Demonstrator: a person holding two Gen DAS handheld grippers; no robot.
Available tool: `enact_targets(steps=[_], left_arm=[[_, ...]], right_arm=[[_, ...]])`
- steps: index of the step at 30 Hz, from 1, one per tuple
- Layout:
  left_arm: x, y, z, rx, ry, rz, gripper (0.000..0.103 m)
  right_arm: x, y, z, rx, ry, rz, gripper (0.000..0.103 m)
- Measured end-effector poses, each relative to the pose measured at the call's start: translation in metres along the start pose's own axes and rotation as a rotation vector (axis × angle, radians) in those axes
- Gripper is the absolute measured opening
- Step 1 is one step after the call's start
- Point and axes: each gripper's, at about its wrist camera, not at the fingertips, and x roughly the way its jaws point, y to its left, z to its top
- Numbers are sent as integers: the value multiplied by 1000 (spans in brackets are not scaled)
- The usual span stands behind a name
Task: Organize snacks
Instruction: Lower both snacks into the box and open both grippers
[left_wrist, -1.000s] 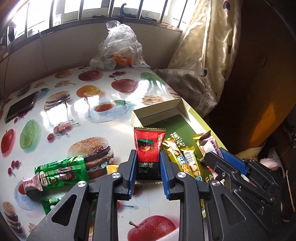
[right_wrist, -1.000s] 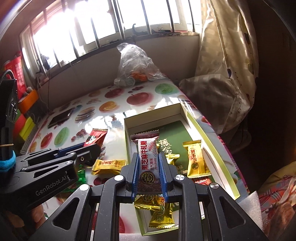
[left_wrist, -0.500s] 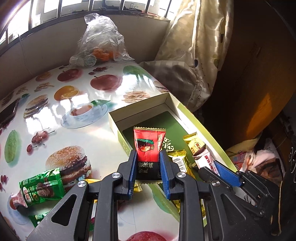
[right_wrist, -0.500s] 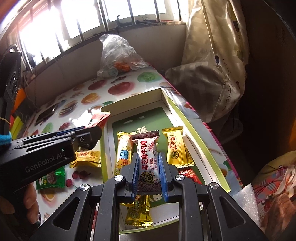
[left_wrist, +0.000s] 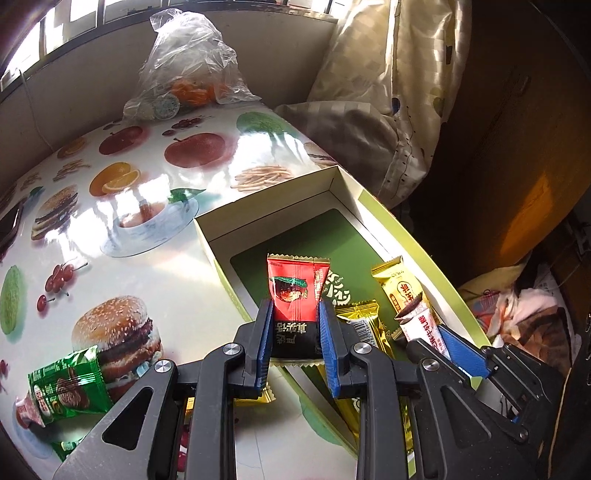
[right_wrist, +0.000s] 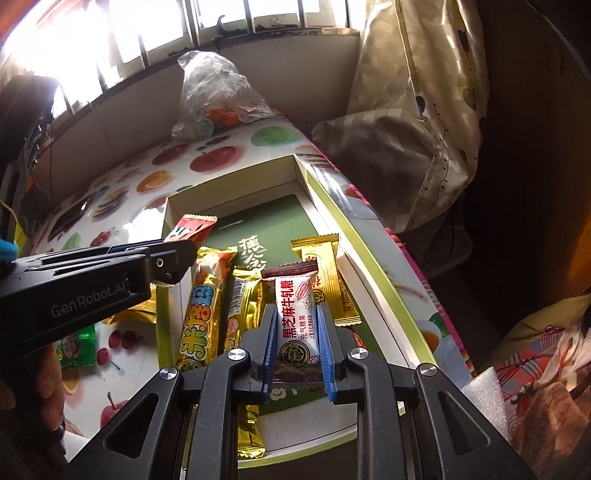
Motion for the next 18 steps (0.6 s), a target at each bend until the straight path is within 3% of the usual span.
enact_targets(steps=[12,18], left_arm=[[10,-8,2,34,29,28,25],[13,-8,1,40,40,20,29]], right_arm=[[9,1,1,-34,-3,-38,20],[9,3,0,-38,-5,-29,26]])
